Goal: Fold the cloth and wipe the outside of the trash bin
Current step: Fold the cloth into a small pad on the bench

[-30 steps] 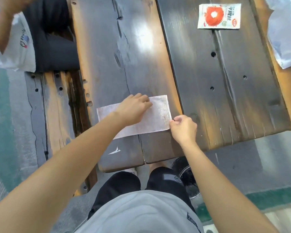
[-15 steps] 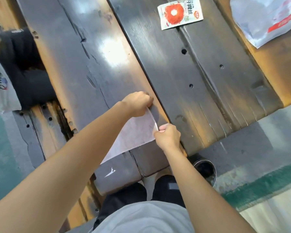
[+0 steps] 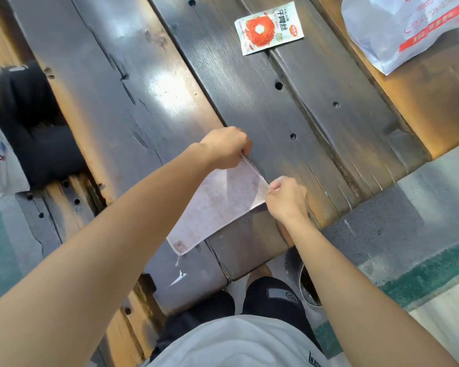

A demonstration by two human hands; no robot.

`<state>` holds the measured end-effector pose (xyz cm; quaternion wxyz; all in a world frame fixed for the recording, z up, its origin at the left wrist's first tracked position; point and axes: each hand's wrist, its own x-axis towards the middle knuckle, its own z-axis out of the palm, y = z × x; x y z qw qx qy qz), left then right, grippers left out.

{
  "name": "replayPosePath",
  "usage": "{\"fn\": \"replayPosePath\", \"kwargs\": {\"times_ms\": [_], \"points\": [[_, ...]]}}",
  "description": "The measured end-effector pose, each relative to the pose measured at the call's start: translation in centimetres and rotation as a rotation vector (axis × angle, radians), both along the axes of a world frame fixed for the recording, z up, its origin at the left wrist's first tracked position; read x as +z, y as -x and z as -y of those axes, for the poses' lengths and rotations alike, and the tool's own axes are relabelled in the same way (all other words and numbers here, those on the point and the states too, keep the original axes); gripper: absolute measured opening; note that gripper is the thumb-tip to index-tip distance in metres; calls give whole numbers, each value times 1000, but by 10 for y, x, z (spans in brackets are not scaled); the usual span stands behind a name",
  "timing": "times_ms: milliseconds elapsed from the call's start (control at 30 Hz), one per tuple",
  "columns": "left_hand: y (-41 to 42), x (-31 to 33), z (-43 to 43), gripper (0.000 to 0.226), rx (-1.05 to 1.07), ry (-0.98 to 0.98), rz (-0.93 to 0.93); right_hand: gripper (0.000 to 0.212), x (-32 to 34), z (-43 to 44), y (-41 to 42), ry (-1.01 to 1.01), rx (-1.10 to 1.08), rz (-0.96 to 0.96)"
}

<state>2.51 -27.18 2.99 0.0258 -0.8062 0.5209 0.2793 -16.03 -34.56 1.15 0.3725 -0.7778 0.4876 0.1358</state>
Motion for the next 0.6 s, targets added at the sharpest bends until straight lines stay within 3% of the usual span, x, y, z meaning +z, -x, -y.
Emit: {"fn": "replayPosePath", "kwargs": {"times_ms": [300,600], "points": [[0,20,-46,28,-40,43,25,20,13,-23,11,113,138,120],[-1,18,-145,25,-57,6,52,19,27,-126,13,25,363,245]]}}
